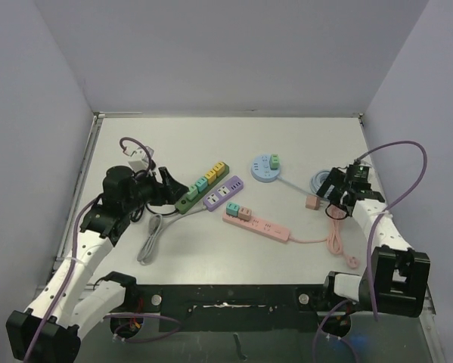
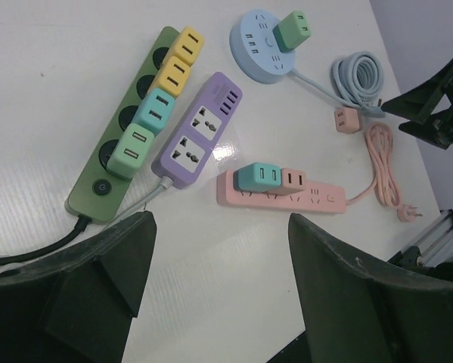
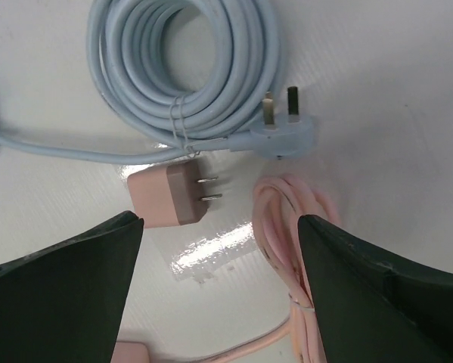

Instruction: Insert the plug

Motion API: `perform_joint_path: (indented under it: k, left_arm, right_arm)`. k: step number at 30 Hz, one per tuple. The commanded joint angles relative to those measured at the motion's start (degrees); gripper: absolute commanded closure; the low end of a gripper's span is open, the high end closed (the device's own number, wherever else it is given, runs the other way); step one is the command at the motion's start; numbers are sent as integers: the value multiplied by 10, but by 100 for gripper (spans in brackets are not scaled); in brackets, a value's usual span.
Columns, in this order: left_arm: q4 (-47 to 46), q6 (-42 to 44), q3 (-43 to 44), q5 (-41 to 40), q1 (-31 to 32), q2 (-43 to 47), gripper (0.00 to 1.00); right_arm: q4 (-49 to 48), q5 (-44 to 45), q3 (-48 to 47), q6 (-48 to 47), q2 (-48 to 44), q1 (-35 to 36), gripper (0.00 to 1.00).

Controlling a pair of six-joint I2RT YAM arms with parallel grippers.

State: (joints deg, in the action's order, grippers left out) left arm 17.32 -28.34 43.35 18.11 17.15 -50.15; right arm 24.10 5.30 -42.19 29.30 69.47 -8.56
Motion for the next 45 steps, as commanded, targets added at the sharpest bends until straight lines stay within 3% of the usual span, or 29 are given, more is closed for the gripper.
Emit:
perform_joint_path:
  k: [1,6,13,21,24,31,35,39,45]
  left_arm:
    - [-71,-16,-4,45,-1,-11,31]
    - [-83,-17,-8,56,0,-25,31]
    - [-81,-13,-13,57,0,-33,31]
    - [-78,-8,-14,59,0,-37,31]
    - [-78,-8,-14,62,0,-39,31]
    - [-107,-33,-15,74,14,-49,31]
    - [-160,-57,-16,38,87,-69,31]
    - [-251,-55,-23,-8,170,-105,31]
    - [-448,-5,-39,9,237,-164,31]
  right_arm:
    - [-53,-65,-34,-40,33,13,14]
    - [-45,-24,-58,-49,101,63,17]
    - [-33,52,-90,-47,177,95,29]
    - [-33,53,-92,-39,194,110,55]
    - [-34,45,-87,-32,175,118,59]
    - [-60,-58,-44,26,89,128,61]
    - [-107,-150,-4,98,23,145,59]
    - [-185,-256,35,178,-23,161,58]
    - [-348,-420,74,326,-53,173,57]
